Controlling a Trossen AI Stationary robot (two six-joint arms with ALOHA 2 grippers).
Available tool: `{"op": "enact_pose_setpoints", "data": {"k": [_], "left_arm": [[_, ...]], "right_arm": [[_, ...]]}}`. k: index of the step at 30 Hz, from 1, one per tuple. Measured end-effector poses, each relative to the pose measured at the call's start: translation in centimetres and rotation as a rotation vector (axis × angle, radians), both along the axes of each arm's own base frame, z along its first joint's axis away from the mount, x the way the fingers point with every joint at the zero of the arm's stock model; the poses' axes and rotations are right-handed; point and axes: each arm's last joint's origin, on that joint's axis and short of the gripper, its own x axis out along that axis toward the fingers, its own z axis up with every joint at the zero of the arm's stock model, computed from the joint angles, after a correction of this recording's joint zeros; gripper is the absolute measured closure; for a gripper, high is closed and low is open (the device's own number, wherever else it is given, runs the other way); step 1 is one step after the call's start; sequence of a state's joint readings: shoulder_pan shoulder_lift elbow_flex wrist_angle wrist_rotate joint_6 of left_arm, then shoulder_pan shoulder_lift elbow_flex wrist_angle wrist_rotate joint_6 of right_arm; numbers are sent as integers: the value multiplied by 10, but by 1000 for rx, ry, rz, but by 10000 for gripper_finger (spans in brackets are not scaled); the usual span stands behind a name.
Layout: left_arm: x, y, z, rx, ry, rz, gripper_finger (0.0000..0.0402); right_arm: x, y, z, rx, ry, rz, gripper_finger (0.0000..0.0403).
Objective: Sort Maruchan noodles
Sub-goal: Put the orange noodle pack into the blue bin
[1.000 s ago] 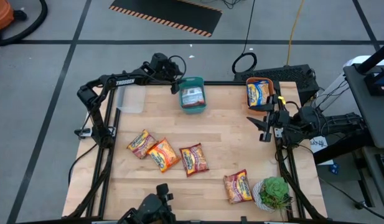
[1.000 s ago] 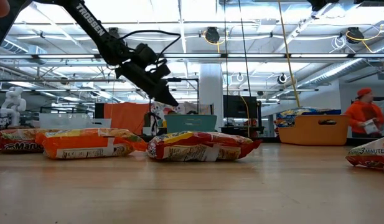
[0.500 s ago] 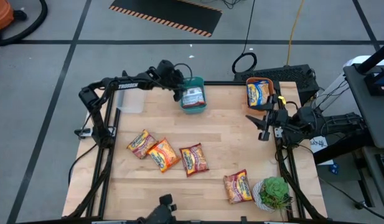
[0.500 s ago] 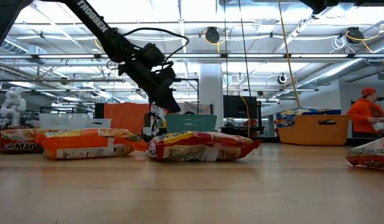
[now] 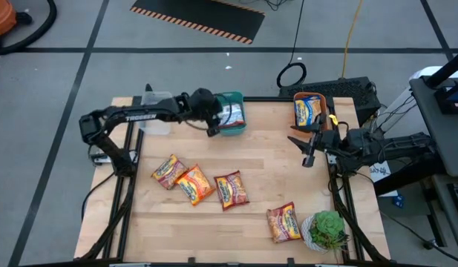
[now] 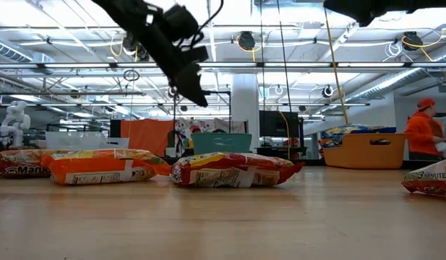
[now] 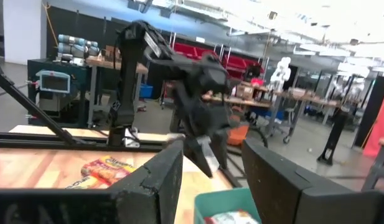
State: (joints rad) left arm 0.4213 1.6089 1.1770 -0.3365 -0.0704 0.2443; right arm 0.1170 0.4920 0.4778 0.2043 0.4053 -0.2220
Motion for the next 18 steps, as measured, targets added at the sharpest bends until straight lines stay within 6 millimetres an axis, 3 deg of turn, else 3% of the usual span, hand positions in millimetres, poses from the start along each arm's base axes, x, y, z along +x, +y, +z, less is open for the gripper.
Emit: {"op": "enact_pose_setpoints", "data": {"k": [11,18], "left_arm": [[5,-114,-9,-88,227,-193,201],[-4,-162,-16,-68,315,-193,201]], "right_arm": [[19,2,-15,147,75,-5,243],[31,6,-26,253,128,9,243]]}}
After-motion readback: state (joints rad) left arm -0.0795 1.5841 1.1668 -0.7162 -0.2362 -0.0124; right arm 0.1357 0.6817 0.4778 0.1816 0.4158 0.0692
